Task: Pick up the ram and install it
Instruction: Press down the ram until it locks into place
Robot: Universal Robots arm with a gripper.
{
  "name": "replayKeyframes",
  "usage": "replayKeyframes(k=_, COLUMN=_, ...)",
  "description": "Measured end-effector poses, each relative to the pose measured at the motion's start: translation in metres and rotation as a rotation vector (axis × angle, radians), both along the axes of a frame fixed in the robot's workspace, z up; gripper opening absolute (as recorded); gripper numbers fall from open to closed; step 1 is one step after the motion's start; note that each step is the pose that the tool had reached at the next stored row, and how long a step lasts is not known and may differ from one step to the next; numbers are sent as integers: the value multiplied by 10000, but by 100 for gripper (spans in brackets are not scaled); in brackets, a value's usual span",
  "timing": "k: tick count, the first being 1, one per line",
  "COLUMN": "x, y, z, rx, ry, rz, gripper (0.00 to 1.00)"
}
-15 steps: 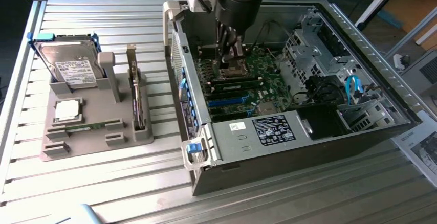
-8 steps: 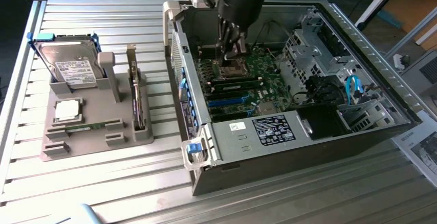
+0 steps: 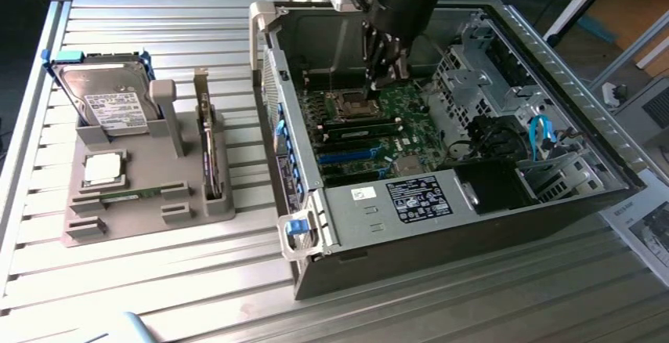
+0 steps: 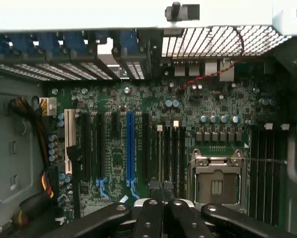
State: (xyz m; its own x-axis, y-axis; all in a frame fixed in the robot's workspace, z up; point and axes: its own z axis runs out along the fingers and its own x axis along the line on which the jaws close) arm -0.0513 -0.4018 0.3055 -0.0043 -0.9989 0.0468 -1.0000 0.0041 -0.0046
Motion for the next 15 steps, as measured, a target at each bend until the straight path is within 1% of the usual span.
replayKeyframes(k=3, x=170, y=0, z=0, rx=-1, ry=24, rz=1, gripper=10)
replayKeyframes(k=5, x=230, y=0, z=0, rx=-1, ry=32, rz=1, gripper=10)
replayKeyframes(k=8, x=358, y=0, z=1, rx=-2, ry=47, rz=1, gripper=10)
replayKeyframes(k=10, x=385, y=0, z=0, rx=0, ry=48, rz=1, gripper=10)
replayKeyframes(k=15, x=386, y=0, z=6, rx=-4, ry=49, rz=0, gripper=10)
